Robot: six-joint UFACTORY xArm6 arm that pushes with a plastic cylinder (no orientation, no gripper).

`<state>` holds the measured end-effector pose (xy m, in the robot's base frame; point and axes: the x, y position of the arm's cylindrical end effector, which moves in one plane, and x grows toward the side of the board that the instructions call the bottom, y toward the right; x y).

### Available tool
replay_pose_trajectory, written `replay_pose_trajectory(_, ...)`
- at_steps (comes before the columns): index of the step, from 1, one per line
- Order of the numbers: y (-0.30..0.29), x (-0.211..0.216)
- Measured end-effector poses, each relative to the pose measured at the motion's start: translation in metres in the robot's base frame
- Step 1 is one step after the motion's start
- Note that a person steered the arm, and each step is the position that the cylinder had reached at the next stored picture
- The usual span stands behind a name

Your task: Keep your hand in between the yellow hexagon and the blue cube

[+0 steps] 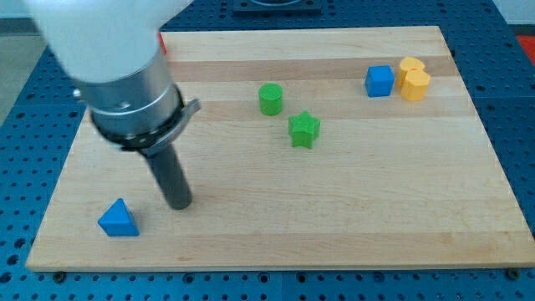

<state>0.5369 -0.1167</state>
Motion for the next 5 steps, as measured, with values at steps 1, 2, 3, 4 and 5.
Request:
replay_pose_trajectory(1, 0.057, -0.021)
replay_pose_trajectory(2, 0.133, -0.034)
replay_pose_trajectory(3, 0.2, -0.047)
replay_pose_trajectory(4, 0.262, -0.061)
replay_pose_trajectory(5, 0.316, -0.074)
